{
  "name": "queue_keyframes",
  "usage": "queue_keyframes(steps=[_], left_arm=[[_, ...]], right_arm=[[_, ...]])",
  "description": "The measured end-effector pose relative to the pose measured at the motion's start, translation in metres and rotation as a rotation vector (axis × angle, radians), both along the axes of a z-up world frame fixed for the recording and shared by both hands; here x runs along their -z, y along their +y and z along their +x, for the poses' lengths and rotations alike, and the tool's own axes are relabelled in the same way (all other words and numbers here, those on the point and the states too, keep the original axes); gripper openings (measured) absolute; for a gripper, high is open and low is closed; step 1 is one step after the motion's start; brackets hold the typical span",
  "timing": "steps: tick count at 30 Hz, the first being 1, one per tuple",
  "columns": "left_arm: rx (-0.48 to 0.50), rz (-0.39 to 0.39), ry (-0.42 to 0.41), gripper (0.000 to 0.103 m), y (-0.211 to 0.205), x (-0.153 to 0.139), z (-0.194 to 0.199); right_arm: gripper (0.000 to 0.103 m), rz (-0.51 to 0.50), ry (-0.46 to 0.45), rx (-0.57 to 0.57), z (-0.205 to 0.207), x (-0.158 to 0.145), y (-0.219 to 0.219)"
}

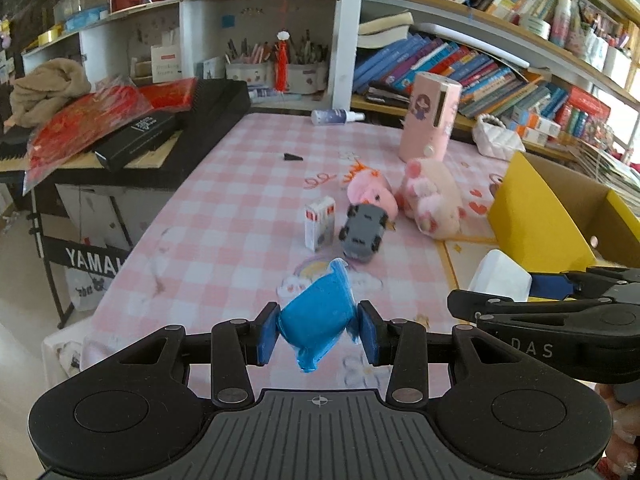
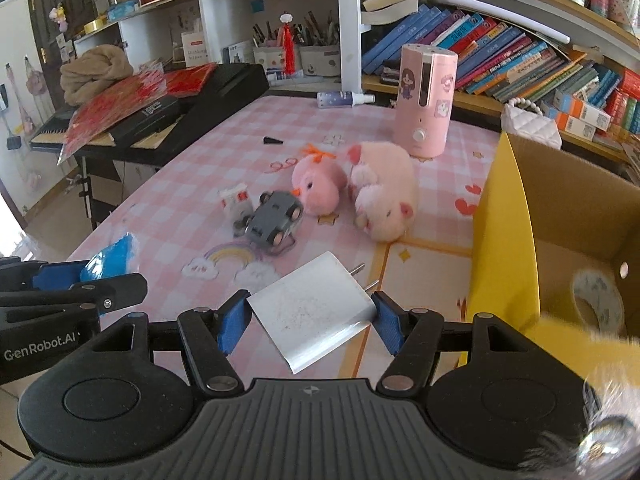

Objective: Organize objects
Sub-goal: 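Grasp the blue pouch with the left tool while the right tool lifts the charger block, then carry the blue pouch with the left tool toward the yellow box while the right tool carries the charger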

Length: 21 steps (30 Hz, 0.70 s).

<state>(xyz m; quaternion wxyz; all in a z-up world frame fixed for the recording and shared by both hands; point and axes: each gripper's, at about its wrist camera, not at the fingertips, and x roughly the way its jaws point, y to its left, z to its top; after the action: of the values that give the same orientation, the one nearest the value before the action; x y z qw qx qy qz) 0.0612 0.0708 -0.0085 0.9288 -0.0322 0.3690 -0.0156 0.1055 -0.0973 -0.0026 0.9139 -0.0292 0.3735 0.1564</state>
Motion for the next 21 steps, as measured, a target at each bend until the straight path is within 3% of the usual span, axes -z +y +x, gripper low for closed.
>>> queue_keyframes(steps=[21], left_arm=[[0.18,0.021,0.022,0.04,-0.024,0.006,-0.07]], right_arm=[[0.063,0.035,0.044,0.17,-0.098,0.016,-0.028]])
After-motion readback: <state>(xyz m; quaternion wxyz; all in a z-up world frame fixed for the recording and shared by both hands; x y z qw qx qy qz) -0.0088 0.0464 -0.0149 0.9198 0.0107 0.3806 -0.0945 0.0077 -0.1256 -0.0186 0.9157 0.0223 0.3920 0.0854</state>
